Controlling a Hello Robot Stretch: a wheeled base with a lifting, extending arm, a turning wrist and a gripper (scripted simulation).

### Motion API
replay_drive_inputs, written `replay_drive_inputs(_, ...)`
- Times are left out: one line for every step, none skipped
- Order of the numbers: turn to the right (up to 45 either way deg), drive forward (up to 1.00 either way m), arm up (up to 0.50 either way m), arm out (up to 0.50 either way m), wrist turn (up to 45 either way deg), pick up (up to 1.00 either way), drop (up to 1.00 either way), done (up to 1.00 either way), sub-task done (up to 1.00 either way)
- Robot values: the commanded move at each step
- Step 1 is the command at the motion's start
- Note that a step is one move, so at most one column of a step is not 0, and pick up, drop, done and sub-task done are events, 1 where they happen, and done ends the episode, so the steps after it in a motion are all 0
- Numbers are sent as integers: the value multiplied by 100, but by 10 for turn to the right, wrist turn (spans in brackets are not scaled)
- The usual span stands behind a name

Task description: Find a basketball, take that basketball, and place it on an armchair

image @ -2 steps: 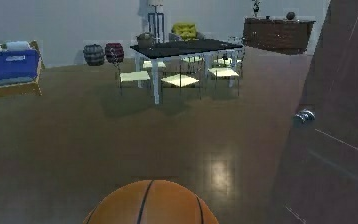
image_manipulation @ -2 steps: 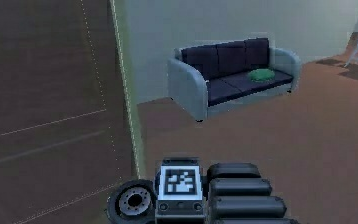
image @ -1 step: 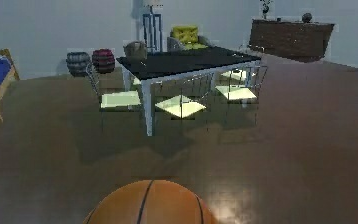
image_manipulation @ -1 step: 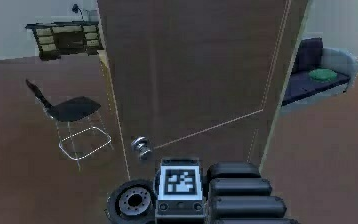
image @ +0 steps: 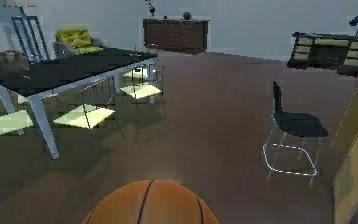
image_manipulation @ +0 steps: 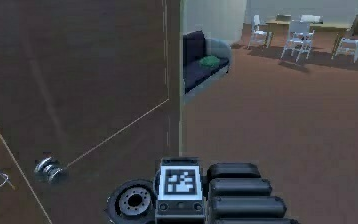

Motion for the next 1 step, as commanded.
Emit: replay_drive_inputs(0, 100, 0, 0, 0, 0, 0, 0, 0)
